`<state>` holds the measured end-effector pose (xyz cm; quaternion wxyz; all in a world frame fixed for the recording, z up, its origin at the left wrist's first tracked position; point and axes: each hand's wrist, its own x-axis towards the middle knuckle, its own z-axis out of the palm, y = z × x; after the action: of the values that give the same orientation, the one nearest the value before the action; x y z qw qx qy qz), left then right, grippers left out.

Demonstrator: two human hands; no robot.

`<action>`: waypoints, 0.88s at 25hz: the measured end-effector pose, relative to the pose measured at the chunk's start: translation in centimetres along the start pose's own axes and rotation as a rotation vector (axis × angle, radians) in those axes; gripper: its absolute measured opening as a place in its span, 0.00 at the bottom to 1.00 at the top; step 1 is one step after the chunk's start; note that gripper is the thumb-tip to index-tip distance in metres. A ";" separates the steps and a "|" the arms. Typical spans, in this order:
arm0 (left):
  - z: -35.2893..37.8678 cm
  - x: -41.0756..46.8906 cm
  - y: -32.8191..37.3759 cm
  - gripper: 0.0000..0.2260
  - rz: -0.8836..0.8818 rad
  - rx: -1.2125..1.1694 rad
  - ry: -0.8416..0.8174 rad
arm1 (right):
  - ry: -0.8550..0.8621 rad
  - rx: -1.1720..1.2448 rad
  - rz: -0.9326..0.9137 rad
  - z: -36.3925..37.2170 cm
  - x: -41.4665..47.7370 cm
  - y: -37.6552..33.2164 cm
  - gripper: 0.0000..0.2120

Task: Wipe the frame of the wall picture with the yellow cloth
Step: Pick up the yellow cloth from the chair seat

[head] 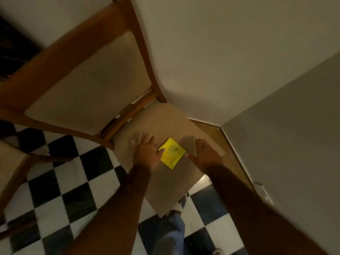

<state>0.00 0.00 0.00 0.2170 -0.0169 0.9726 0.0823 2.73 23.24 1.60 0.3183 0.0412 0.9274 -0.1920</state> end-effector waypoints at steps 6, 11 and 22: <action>8.1 2.8 0.1 0.29 -0.095 -0.267 -0.151 | -0.159 0.262 0.072 8.1 5.7 -1.5 0.34; 9.0 4.6 -0.2 0.13 -0.137 -0.416 -0.076 | 0.058 0.422 0.191 9.4 7.8 -2.0 0.24; -3.8 -2.0 4.2 0.11 -0.163 -1.262 -0.314 | 0.155 0.775 0.249 -5.4 -1.4 -2.0 0.15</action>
<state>-0.09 3.52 4.86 0.3103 -0.2022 0.6900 0.6219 0.38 23.56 7.03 0.2293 0.2842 0.7956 -0.4834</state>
